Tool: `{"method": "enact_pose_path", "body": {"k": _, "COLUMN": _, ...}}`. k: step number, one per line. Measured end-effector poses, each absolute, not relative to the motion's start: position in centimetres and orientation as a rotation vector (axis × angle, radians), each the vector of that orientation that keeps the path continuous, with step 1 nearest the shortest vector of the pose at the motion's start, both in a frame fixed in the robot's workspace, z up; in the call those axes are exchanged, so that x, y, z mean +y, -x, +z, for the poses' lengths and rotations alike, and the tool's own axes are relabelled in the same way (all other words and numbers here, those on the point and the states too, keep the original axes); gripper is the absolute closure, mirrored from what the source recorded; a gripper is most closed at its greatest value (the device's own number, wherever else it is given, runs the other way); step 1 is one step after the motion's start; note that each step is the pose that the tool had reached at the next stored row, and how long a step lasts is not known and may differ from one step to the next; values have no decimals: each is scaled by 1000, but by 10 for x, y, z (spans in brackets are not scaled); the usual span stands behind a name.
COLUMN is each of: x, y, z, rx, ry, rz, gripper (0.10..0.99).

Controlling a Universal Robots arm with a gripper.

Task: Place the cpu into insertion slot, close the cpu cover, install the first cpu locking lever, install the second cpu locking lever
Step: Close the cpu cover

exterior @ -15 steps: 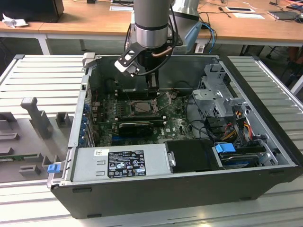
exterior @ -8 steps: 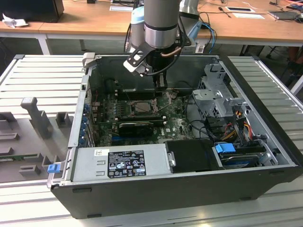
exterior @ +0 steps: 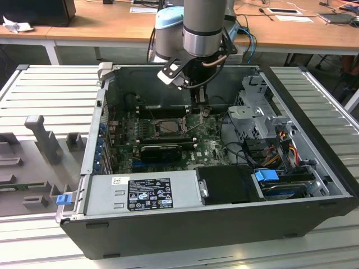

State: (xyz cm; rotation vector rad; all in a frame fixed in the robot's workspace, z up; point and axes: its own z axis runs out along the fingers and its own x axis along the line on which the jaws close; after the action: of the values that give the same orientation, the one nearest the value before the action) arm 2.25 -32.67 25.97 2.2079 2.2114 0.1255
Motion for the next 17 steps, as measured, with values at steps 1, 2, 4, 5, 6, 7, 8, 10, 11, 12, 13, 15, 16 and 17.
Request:
{"method": "enact_pose_path", "body": {"k": 1, "x": -327, "y": -26, "z": 260, "rx": 2212, "ry": -2208, "rz": 124, "gripper": 980}}
{"method": "enact_pose_path", "body": {"k": 2, "x": -327, "y": -28, "z": 260, "rx": 2213, "ry": -2209, "rz": 123, "gripper": 980}}
{"method": "enact_pose_path", "body": {"k": 4, "x": -327, "y": -38, "z": 260, "rx": 2215, "ry": -2211, "rz": 117, "gripper": 980}}
{"method": "enact_pose_path", "body": {"k": 5, "x": -327, "y": -42, "z": 260, "rx": 2216, "ry": -2212, "rz": 115, "gripper": 980}}
{"method": "enact_pose_path", "body": {"k": 6, "x": -327, "y": -48, "z": 260, "rx": 2218, "ry": -2213, "rz": 113, "gripper": 980}}
{"method": "enact_pose_path", "body": {"k": 7, "x": -327, "y": -51, "z": 260, "rx": 2219, "ry": -2214, "rz": 112, "gripper": 980}}
{"method": "enact_pose_path", "body": {"k": 8, "x": -327, "y": -55, "z": 260, "rx": 2220, "ry": -2213, "rz": 111, "gripper": 980}}
{"method": "enact_pose_path", "body": {"k": 10, "x": -327, "y": -62, "z": 260, "rx": 2226, "ry": -2210, "rz": 108, "gripper": 980}}
{"method": "enact_pose_path", "body": {"k": 11, "x": -327, "y": -63, "z": 259, "rx": 2228, "ry": -2209, "rz": 108, "gripper": 980}}
{"method": "enact_pose_path", "body": {"k": 12, "x": -327, "y": -64, "z": 259, "rx": 2229, "ry": -2208, "rz": 108, "gripper": 980}}
{"method": "enact_pose_path", "body": {"k": 13, "x": -327, "y": -64, "z": 258, "rx": 2228, "ry": -2208, "rz": 108, "gripper": 980}}
{"method": "enact_pose_path", "body": {"k": 15, "x": -327, "y": -64, "z": 254, "rx": 2228, "ry": -2208, "rz": 108, "gripper": 980}}
{"method": "enact_pose_path", "body": {"k": 16, "x": -327, "y": -64, "z": 253, "rx": 2228, "ry": -2208, "rz": 108, "gripper": 980}}
{"method": "enact_pose_path", "body": {"k": 17, "x": -327, "y": -64, "z": 251, "rx": 2229, "ry": -2208, "rz": 108, "gripper": 980}}
